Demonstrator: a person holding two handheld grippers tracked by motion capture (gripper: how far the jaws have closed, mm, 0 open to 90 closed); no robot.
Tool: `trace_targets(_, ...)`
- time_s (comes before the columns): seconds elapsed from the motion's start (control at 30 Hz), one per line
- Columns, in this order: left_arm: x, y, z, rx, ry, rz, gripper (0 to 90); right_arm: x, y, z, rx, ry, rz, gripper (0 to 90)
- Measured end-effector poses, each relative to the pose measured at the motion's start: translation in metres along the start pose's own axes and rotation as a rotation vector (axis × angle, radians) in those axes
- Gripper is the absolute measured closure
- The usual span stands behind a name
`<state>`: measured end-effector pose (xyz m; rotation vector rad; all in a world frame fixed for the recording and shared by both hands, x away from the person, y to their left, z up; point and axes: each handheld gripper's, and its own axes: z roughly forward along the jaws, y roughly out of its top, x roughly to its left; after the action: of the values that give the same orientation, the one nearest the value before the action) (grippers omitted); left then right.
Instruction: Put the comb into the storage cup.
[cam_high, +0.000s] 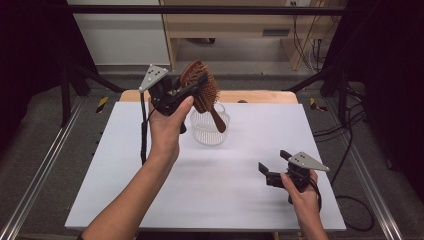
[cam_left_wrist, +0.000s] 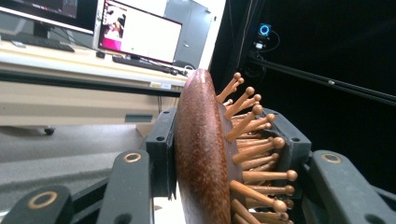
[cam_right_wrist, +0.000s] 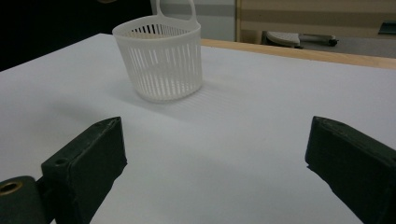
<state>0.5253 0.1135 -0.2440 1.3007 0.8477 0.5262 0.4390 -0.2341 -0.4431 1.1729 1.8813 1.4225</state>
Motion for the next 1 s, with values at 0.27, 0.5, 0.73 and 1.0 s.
trace_targets(0.27, 0.010, -0.003, 0.019, 0.003, 0.042, 0.023, 51.8, 0.000, 0.000, 0.003, -0.002, -0.006, 0.002, 5.0)
trace_targets(0.5, 0.022, -0.010, 0.027, -0.018, 0.085, 0.043, 51.8, 0.000, -0.001, 0.003, -0.006, 0.009, 0.003, 5.0)
trace_targets(0.73, 0.026, -0.014, 0.031, -0.026, 0.089, 0.038, 51.8, -0.001, -0.001, 0.003, -0.008, 0.005, 0.007, 5.0)
trace_targets(1.0, 0.034, -0.030, 0.042, -0.004, 0.095, 0.042, 51.8, -0.002, -0.001, 0.002, -0.005, 0.000, 0.009, 5.0)
